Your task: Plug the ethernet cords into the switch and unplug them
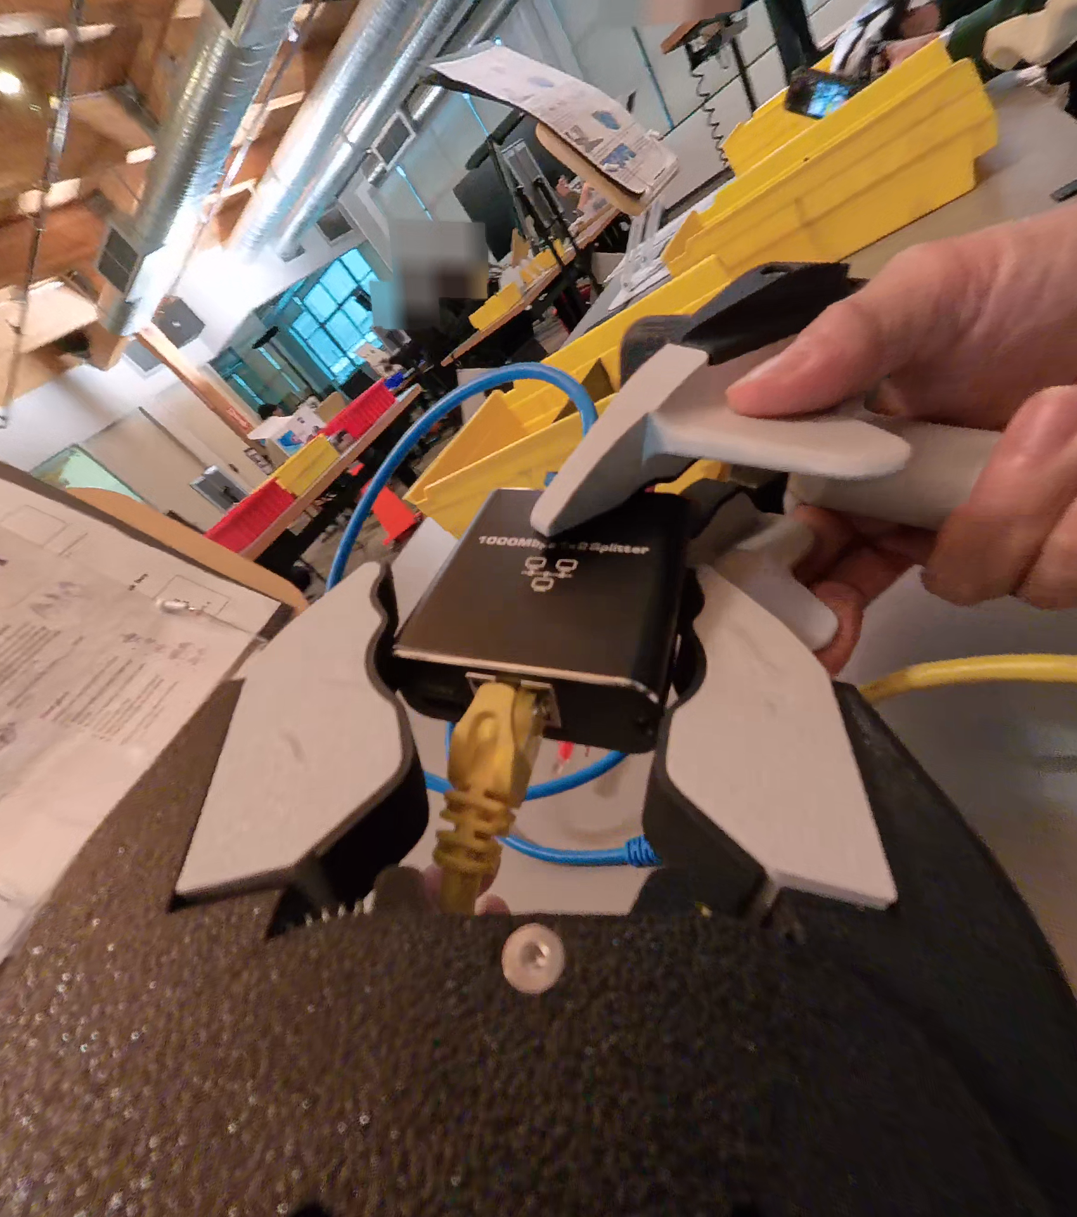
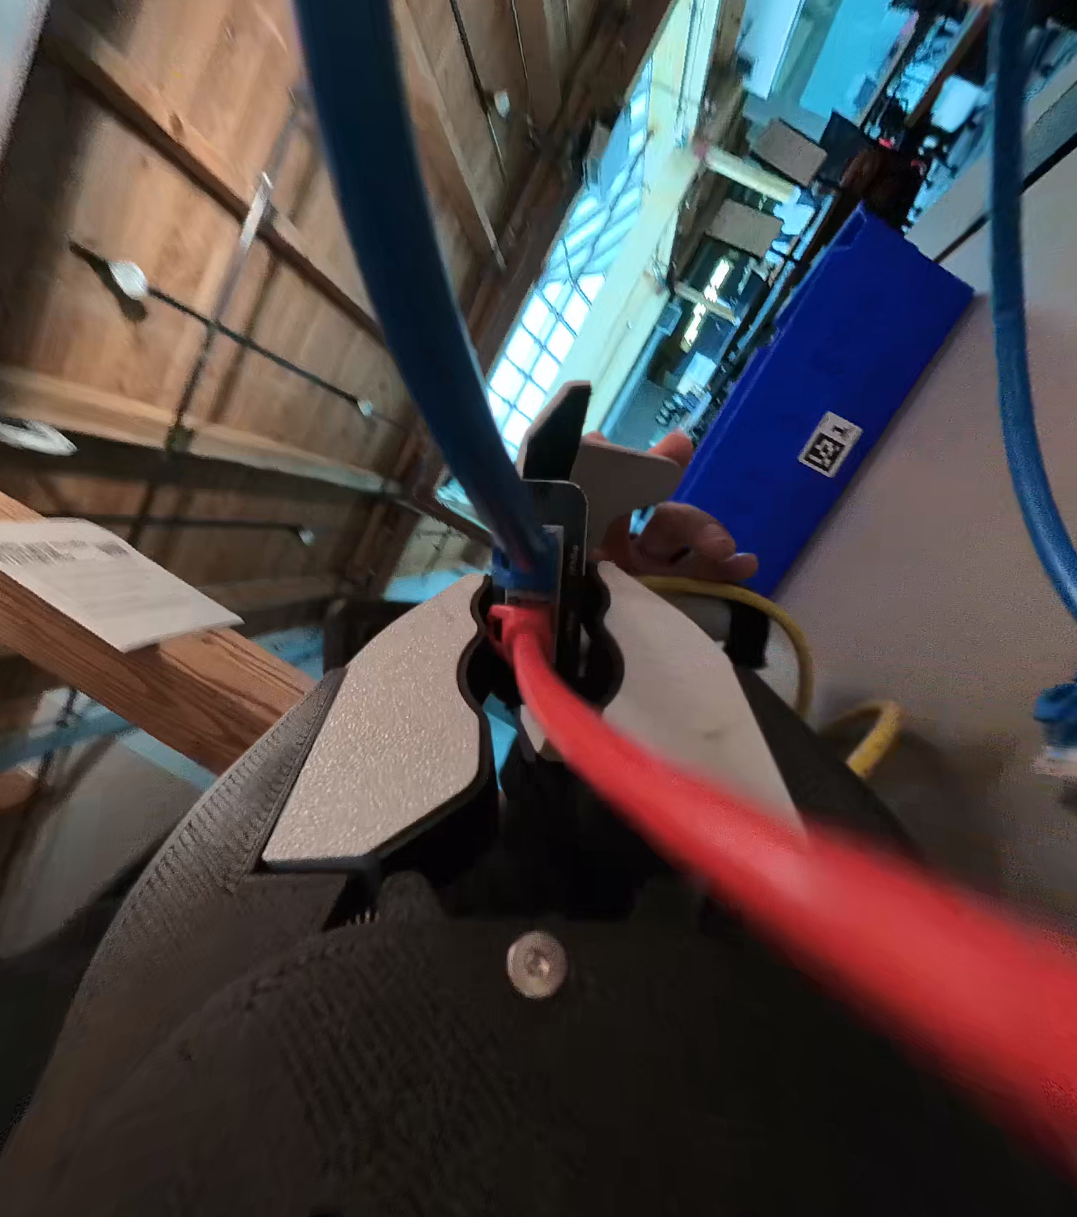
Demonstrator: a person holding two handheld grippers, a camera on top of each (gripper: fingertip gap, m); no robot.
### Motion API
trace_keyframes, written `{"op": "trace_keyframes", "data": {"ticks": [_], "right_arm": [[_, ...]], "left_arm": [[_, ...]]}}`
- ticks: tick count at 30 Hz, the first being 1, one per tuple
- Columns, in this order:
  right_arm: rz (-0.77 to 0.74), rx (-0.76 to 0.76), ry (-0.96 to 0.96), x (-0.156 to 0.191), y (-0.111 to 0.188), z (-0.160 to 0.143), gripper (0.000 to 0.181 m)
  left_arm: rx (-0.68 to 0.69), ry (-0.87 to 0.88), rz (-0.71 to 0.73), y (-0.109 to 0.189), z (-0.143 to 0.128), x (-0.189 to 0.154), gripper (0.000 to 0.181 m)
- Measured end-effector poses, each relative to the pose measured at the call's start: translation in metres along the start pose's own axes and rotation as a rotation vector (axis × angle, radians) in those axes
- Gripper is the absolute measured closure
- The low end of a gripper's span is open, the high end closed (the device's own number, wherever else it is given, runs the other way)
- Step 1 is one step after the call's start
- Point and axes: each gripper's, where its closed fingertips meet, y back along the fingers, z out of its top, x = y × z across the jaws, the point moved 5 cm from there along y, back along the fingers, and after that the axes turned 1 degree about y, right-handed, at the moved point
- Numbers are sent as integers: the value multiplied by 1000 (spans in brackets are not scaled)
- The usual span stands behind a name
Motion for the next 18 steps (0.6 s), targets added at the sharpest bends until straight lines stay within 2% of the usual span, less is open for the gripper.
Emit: {"op": "trace_keyframes", "data": {"ticks": [5, 8, 10, 14, 16, 18], "right_arm": [[-19, 139, 84, 0, 4, -2, 156], [-32, 188, 114, -1, 7, -1, 156], [-25, 200, 107, -2, 9, -1, 156], [-2, 229, 95, -3, 8, -5, 153], [19, 246, 73, -4, 9, -5, 153], [21, 253, 66, -6, 11, -5, 154]], "left_arm": [[20, 26, -150, 2, -1, -5, 103], [88, 67, -264, 4, -4, -13, 94], [130, 30, -261, 2, -7, -16, 92], [90, 20, -248, 3, -7, -16, 96], [89, 9, -230, 4, -5, -15, 90], [158, -13, -242, 3, -7, -18, 90]]}}
